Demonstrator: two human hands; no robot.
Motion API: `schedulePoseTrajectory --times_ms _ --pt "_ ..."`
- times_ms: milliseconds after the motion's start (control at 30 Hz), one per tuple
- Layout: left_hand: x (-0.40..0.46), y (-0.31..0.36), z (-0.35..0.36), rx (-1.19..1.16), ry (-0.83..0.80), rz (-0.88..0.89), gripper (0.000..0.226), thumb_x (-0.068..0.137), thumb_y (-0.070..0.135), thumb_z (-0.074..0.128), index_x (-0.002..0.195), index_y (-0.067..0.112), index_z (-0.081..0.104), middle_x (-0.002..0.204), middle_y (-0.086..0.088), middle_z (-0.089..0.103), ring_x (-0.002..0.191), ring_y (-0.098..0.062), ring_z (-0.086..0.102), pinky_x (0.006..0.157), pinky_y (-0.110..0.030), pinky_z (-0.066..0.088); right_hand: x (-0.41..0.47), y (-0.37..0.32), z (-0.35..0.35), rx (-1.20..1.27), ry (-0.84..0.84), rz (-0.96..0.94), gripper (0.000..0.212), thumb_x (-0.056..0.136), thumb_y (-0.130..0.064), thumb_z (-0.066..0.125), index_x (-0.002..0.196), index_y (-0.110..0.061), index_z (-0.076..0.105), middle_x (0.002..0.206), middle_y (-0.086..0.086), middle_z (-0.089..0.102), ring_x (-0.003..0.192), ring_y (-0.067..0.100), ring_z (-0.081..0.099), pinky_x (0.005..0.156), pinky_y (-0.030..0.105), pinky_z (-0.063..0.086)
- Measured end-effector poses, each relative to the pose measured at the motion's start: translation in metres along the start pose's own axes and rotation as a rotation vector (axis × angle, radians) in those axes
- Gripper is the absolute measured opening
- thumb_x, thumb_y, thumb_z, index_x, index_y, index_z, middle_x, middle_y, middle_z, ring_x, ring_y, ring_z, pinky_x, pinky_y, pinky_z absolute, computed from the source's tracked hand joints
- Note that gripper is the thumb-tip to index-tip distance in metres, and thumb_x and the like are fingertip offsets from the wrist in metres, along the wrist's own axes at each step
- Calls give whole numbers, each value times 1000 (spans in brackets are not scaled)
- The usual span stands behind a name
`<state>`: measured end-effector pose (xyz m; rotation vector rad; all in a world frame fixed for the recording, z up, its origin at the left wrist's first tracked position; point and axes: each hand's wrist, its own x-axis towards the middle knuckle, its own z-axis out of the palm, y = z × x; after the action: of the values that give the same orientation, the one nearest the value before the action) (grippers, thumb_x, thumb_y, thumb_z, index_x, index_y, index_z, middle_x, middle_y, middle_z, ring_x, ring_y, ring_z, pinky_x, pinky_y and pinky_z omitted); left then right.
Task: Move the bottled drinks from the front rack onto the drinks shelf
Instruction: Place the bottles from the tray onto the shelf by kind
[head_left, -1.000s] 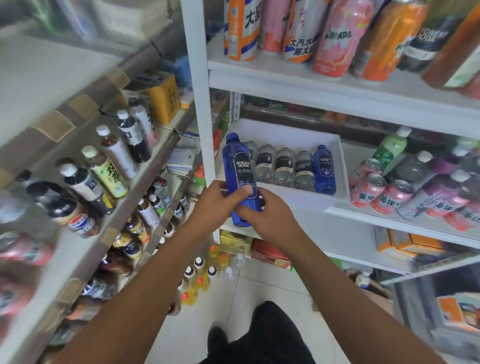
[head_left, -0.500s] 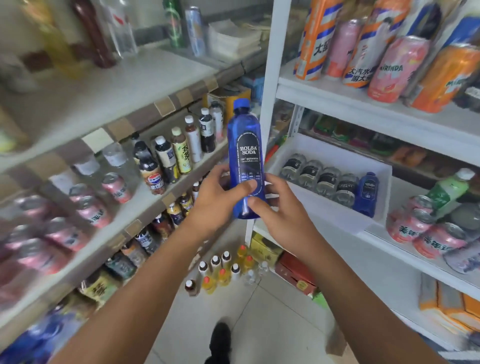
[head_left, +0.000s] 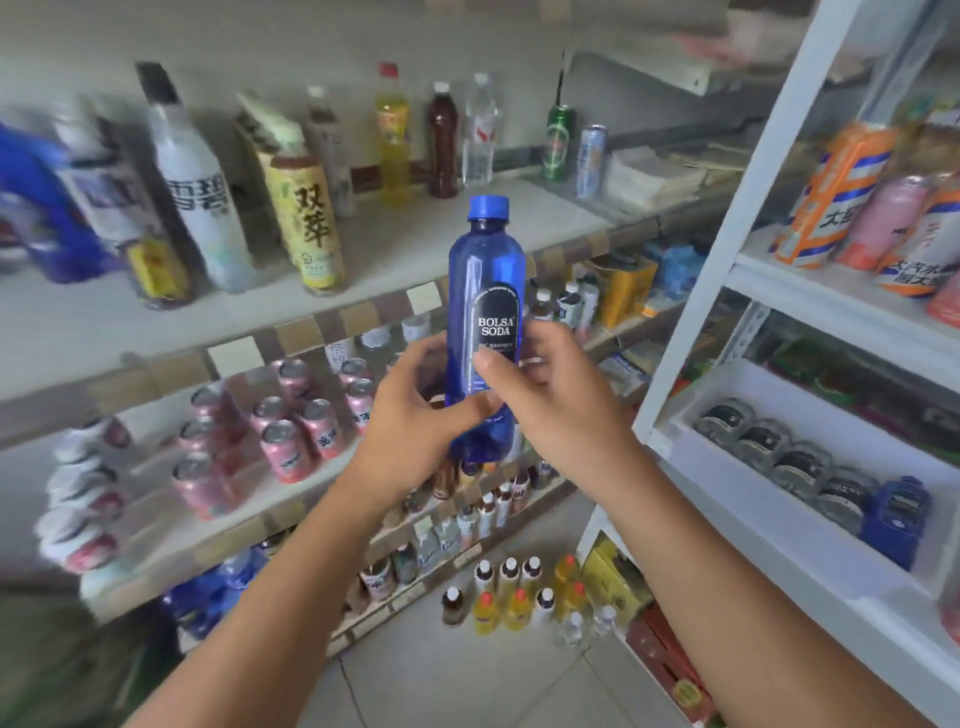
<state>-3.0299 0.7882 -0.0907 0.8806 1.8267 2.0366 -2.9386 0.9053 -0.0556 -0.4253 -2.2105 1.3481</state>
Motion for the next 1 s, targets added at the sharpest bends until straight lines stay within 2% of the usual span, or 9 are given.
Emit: schedulePoseTrajectory --times_ms 167,300,400,433,533,733,833,900,1000 --pt "-11 13 -70 14 47 20 60 72 -3 79 125 13 54 111 -4 73 101 -23 70 87 -40 57 16 -48 67 -142 -8 -36 48 75 -53 71 108 -27 48 99 -15 62 89 4 62 73 28 49" --pt "-12 26 -133 66 74 26 63 73 7 80 128 21 52 116 2 70 106 -17 68 91 -36 55 31 -79 125 -128 -20 -62 52 71 -54 72 110 -27 51 99 -15 63 90 4 62 79 33 53" --pt "-15 31 -176 167 57 23 73 68 12 89 125 34 48 109 17 67 95 -4 67 79 -24 55 42 -98 168 -106 -7 -91 55 67 -58 70 110 -28 52 101 -14 65 93 7 64 83 37 53" --pt "-16 30 -189 192 72 20 77 63 19 92 125 35 48 107 18 67 92 -3 67 76 -27 56 44 -103 181 -97 -12 -101 52 69 -55 72 110 -28 52 100 -15 66 93 7 64 83 36 53" --pt "-17 29 -226 247 150 28 78 56 35 85 127 29 51 106 11 70 96 -9 68 80 -28 56 49 -114 218 -89 -28 -131 49 73 -52 74 111 -29 52 103 -14 66 94 7 64 81 32 52" --pt "-18 27 -293 303 231 50 74 60 15 84 126 24 54 107 5 71 97 -15 68 82 -26 54 49 -134 277 -110 -129 -184 56 72 -50 77 113 -32 44 107 -14 62 94 6 61 72 19 46" --pt "-19 26 -320 301 249 42 76 57 12 82 127 23 55 107 3 72 95 -17 69 79 -24 54 49 -139 305 -135 -193 -170 56 73 -50 77 111 -29 42 105 -10 63 94 10 62 71 25 47" --pt "-20 24 -336 306 274 33 77 56 10 83 127 23 55 107 1 71 96 -19 69 78 -25 55 52 -143 321 -165 -223 -158 54 74 -51 76 108 -26 41 101 -11 61 91 11 60 64 21 44" --pt "-19 24 -356 318 315 39 79 55 7 85 127 17 55 106 -2 72 94 -17 69 74 -24 55 59 -146 346 -209 -309 -136 58 69 -54 75 107 -24 43 106 -6 64 97 18 63 77 33 52"
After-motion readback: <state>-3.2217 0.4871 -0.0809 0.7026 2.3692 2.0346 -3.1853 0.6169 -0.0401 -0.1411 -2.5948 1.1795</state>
